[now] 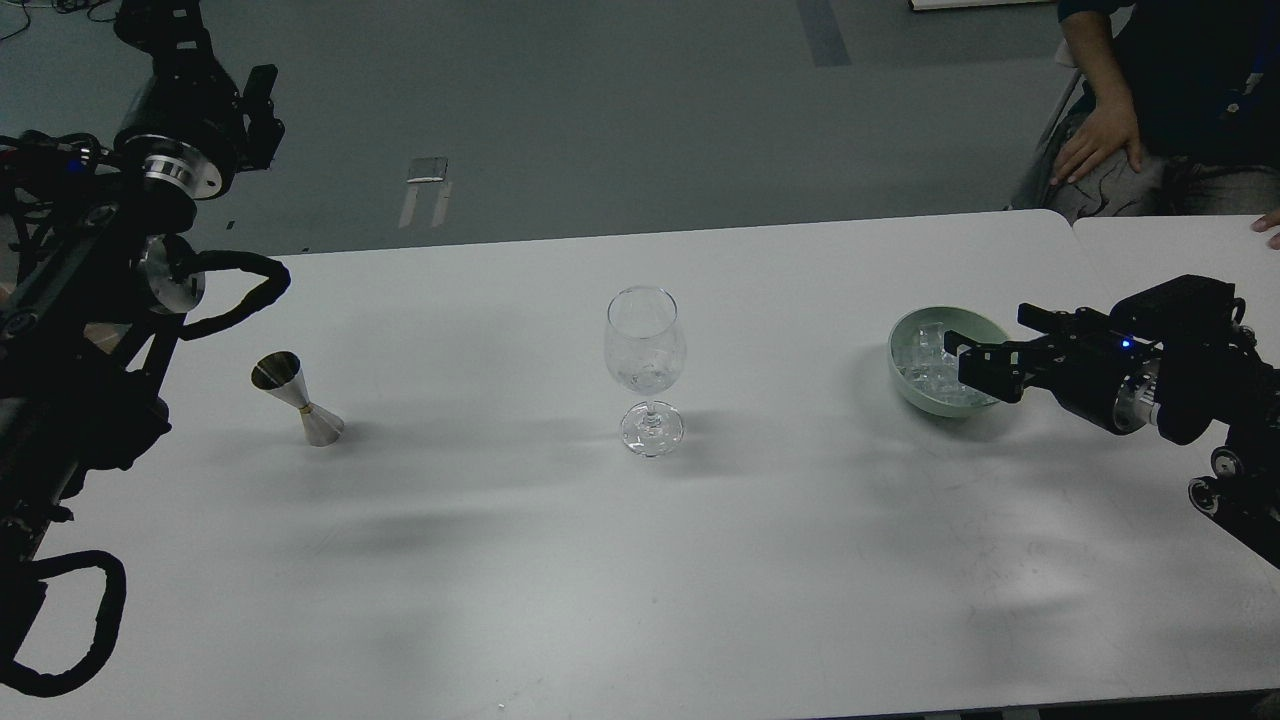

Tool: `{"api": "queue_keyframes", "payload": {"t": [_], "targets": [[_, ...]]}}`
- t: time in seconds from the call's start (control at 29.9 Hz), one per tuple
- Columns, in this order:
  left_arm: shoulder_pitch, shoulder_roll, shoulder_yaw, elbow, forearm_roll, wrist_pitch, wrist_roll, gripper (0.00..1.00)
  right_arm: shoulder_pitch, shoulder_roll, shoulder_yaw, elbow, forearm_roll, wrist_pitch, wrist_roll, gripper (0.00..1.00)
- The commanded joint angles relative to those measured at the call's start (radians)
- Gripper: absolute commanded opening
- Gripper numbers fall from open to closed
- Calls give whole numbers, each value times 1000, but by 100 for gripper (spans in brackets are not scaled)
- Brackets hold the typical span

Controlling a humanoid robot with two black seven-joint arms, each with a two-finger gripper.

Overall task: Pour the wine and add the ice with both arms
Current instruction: 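Reach the right gripper toward the green bowl of ice, then close the right gripper on ice cubes in the green bowl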

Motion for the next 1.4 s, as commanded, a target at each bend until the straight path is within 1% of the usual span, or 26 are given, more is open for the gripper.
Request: {"api": "queue_keyframes", "payload": {"t": [0.0,0.3,0.57,0.74,0.8,0.94,0.97,1.0,1.1,1.14,1.27,1.37], "targets": [[0,1,1,-3,0,-2,0,98,7,32,-14,-26,-12,0,2,100],[0,5,0,-4,0,-2,0,98,44,89,-52,-98,-12,5,1,98],[0,2,0,-4,-2,-2,0,98,51,106,-57,-127,-10,8,1,93],[0,4,1,-4,0,-2,0,98,50,106,-58,-127,-10,28,1,85],[0,4,1,-4,0,-2,0,98,50,106,-58,-129,-10,28,1,85],[0,4,1,-4,0,-2,-2,98,50,106,-58,-132,-10,30,-1,81],[0,4,1,-4,-2,-3,0,98,51,106,-58,-132,-12,30,-1,78],[0,4,1,-4,-2,-3,-2,98,51,106,-58,-132,-12,30,-1,77],[0,5,3,-4,-2,-3,-2,98,50,106,-58,-132,-10,42,-2,66],[0,7,1,-4,-2,-5,0,98,51,106,-61,-132,-12,52,-2,61],[0,10,1,-4,-2,-5,-2,98,53,104,-63,-132,-12,54,-4,53],[0,12,1,-4,-2,-5,-2,98,53,106,-63,-132,-12,54,-8,49]]}}
